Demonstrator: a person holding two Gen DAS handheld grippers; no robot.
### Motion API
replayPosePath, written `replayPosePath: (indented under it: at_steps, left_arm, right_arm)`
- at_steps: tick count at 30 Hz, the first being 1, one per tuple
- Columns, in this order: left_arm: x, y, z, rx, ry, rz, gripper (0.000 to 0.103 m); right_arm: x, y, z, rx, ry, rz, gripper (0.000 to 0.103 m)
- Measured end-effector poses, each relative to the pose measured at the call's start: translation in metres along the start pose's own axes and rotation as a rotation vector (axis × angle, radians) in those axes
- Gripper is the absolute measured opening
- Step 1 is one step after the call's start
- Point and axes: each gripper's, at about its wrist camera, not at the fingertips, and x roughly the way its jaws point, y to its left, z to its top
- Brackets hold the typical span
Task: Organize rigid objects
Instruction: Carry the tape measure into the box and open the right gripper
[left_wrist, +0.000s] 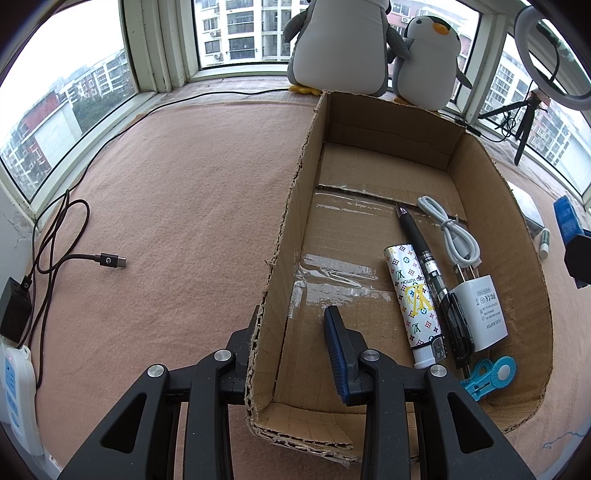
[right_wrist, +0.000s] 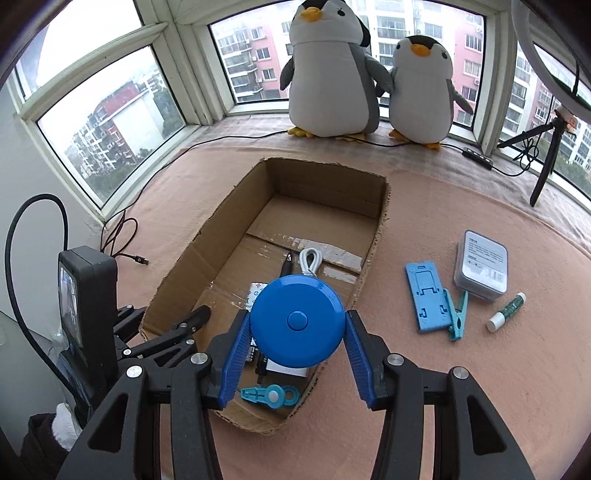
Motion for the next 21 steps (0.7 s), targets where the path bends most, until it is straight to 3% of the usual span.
replayPosePath:
  at_steps: [21]
  left_arm:
    - [0.000,0.000,0.000,0.000,0.000,0.000,0.033]
  right_arm:
    - [0.046,0.004,0.011,-0.008,0.065,-0.029,0.046]
